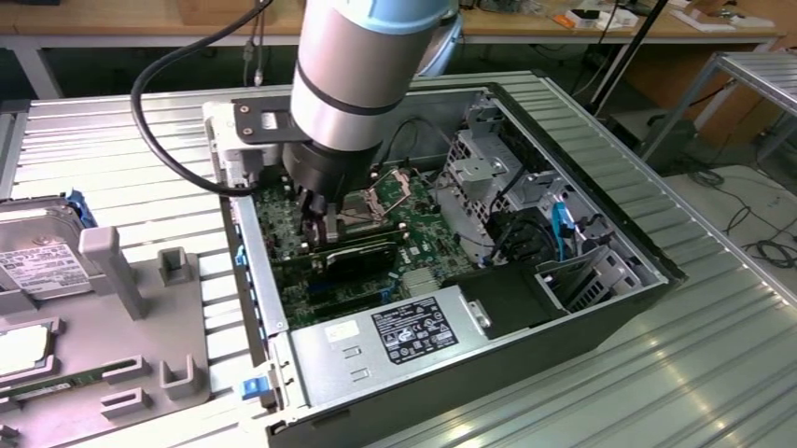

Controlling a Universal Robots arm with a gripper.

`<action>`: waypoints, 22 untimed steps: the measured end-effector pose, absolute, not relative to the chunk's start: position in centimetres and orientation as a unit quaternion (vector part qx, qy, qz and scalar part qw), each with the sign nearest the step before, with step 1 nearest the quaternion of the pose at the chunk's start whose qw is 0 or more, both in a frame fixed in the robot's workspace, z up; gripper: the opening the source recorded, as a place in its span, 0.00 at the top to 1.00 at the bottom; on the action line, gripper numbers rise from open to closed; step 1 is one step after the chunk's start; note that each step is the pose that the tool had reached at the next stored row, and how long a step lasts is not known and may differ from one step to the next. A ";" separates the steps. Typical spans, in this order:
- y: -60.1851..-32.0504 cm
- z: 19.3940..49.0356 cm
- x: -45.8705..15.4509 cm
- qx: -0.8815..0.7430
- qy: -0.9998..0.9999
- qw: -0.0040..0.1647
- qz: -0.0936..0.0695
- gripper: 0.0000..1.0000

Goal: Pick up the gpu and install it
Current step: 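Press down on the gpu until it lock into place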

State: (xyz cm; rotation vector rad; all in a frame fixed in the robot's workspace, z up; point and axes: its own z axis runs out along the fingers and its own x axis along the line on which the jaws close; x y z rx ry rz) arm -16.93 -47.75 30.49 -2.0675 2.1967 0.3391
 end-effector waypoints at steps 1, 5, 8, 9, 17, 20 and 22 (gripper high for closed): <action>-47.7 30.4 -16.7 -0.681 0.722 0.053 0.111 0.89; -47.8 30.0 -15.8 -0.683 0.720 0.053 0.111 0.89; -47.9 29.6 -14.6 -0.685 0.718 0.054 0.110 0.89; -47.9 29.5 -14.3 -0.686 0.718 0.054 0.109 0.89; -48.1 28.5 -12.8 -0.689 0.715 0.056 0.105 0.89; -48.6 28.3 -12.8 -0.690 0.715 0.056 0.103 0.89; -48.7 28.1 -12.8 -0.690 0.715 0.057 0.102 0.89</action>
